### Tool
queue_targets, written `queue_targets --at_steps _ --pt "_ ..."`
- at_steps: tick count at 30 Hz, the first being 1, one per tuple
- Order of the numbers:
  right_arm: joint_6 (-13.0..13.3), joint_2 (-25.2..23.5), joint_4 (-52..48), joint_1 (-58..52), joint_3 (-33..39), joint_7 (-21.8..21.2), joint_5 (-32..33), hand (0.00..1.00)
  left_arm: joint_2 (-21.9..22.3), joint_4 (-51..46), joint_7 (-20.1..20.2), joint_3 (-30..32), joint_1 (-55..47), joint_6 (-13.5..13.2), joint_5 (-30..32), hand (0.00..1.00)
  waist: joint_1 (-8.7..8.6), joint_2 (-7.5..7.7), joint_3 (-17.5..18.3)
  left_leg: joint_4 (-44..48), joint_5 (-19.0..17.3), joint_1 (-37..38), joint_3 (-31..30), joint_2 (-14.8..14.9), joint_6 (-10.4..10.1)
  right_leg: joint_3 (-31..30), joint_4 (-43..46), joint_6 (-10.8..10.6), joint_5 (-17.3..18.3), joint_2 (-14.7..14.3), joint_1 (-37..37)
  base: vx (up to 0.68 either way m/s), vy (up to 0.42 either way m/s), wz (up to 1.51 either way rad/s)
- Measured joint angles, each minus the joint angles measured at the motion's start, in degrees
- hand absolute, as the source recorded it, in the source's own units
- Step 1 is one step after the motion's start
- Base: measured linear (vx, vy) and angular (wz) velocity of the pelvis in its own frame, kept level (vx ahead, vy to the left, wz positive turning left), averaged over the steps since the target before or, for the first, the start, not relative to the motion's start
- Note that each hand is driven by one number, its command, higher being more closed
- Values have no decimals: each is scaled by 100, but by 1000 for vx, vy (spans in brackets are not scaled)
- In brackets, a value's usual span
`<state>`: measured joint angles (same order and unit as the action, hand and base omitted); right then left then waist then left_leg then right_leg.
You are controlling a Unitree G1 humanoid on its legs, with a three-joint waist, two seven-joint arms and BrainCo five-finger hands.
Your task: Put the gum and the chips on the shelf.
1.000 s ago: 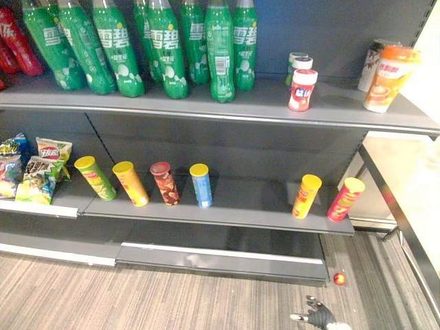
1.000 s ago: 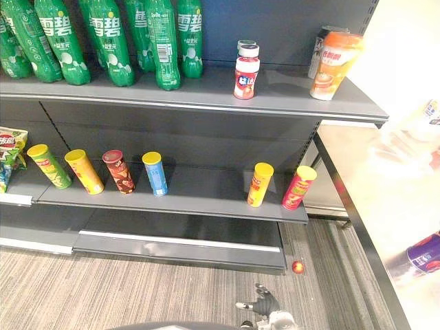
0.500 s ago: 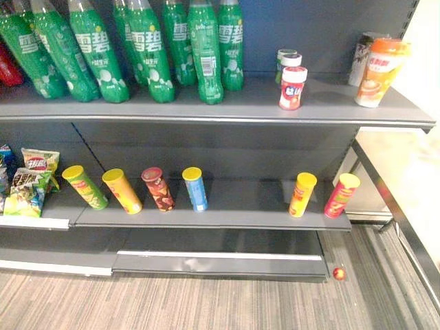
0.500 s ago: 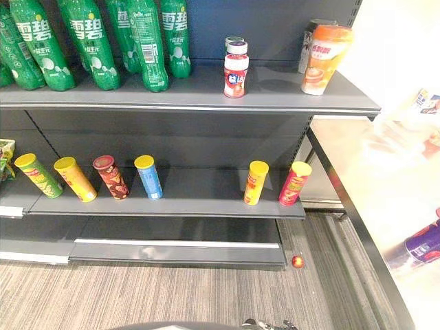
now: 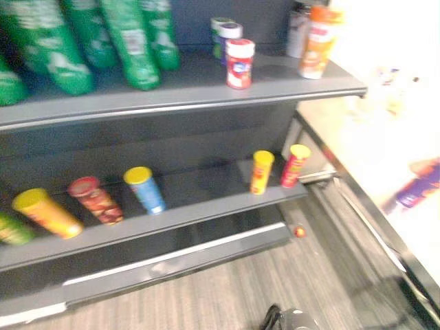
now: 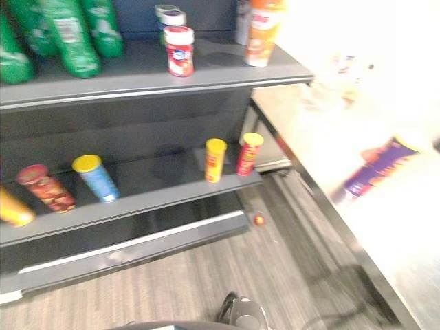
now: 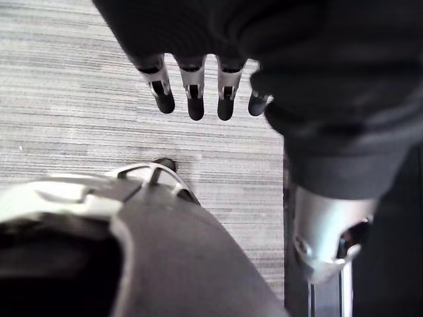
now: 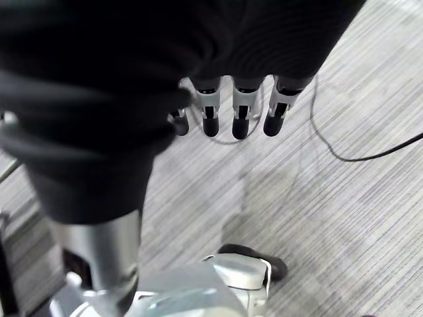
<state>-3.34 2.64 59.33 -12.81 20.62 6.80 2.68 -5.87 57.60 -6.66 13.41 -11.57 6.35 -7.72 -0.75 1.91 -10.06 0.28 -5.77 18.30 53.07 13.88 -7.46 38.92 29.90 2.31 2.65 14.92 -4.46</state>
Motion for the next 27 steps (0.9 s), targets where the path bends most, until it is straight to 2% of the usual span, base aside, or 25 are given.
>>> queue_targets --at_steps 1,2,4,6,8,10,15,17,19,20,21,22,23,24,25,26,27 --pt "40 1 54 102 6 -19 -10 0 -7 -55 -9 68 26 -3 -4 0 24 58 -84 318 -144 10 207 49 -42 30 -132 -31 -6 -44 32 8 -118 -131" --pt "134 30 38 205 12 -55 -24 0 24 -57 -38 162 89 -2 -10 0 -24 7 -125 401 -198 36 331 108 -57 13 -485 65 -77 -280 89 -10 -124 -121" --pt "226 31 4 295 122 -78 -60 0 98 -64 -60 169 135 -40 -58 0 -55 -134 -223 260 -151 202 530 -8 -70 -78 -989 78 -85 -506 240 -75 -62 -91" --pt "239 21 2 295 147 -79 -136 0 168 -68 -105 173 146 -96 -65 0 -69 -172 -243 208 -146 300 776 -100 -69 -217 -1513 45 -81 -670 365 -140 -62 -75" --pt "250 -27 -59 288 131 -76 -346 0 179 -127 -153 171 157 -114 -71 0 -78 -145 -237 199 -153 306 993 -216 -97 -361 -2405 -225 -173 -886 522 -164 -57 -54" --pt "254 -55 -88 249 95 -50 -498 0 184 -185 -165 167 158 -114 -69 0 -84 -116 -245 244 -143 311 1113 -206 -114 -461 -2757 -239 -324 -1024 570 -156 -30 -38" --pt "242 -140 -212 151 -94 38 -498 0 85 -197 -161 147 156 -79 -59 0 -130 51 -214 617 -136 172 1185 -47 -122 -468 -3058 -229 -343 -1169 519 -101 -41 -26" --pt "229 -152 -271 168 -108 37 -498 0 68 -199 -166 138 147 -80 -60 0 -129 71 -193 935 -129 75 1115 82 -114 -469 -3061 -215 -333 -1165 433 -47 -31 -52" --pt "184 -148 -326 168 -138 47 -499 0 53 -219 -211 95 150 -82 -109 0 -137 69 -184 1721 -87 -109 962 363 -51 -471 -3060 -187 -314 -1123 348 -9 -14 -62" --pt "153 -144 -328 168 -139 54 -499 0 54 -224 -228 94 150 -83 -115 0 -153 65 -184 1945 -58 -166 839 447 -6 -481 -3061 -181 -310 -1108 364 30 -7 -43" --pt "91 -129 -327 169 -143 72 -497 0 57 -241 -258 79 139 -85 -125 0 -203 41 -172 2390 3 -334 469 602 85 -547 -3064 -165 -301 -1103 367 55 -11 -46" --pt "22 -81 -321 175 -215 124 -487 0 68 -284 -327 33 96 -105 -267 0 -221 24 -168 2764 -26 -598 -239 632 199 -829 -3056 -152 -306 -1105 360 81 24 -71" --pt "-21 -12 -263 227 -353 165 -481 0 122 -298 -417 33 59 -132 -305 0 -204 47 -181 2676 -246 -733 -1013 315 177 -1206 -3055 -124 -329 -1097 352 81 43 -80" --pt "-28 31 -218 275 -396 170 -481 0 136 -299 -444 32 41 -138 -317 0 -191 43 -180 2579 -355 -762 -1308 123 173 -1433 -3054 -97 -347 -1096 359 77 76 -106" --pt "-28 117 -212 343 -517 169 -481 0 170 -301 -452 30 12 -129 -317 0 -166 23 -169 2394 -537 -825 -1770 -205 217 -1788 -3058 -106 -361 -1109 370 41 73 -119" --pt "-21 154 -212 418 -619 157 -484 0 186 -306 -454 31 -4 -120 -318 0 -140 18 -167 2197 -624 -867 -2006 -436 251 -2105 -3082 -122 -370 -1135 366 27 56 -124" --pt "-17 156 -213 440 -657 146 -488 0 190 -308 -455 27 -2 -107 -325 0 -111 17 -167 2083 -655 -912 -2125 -519 220 -2231 -3096 -122 -370 -1150 356 -6 59 -127"
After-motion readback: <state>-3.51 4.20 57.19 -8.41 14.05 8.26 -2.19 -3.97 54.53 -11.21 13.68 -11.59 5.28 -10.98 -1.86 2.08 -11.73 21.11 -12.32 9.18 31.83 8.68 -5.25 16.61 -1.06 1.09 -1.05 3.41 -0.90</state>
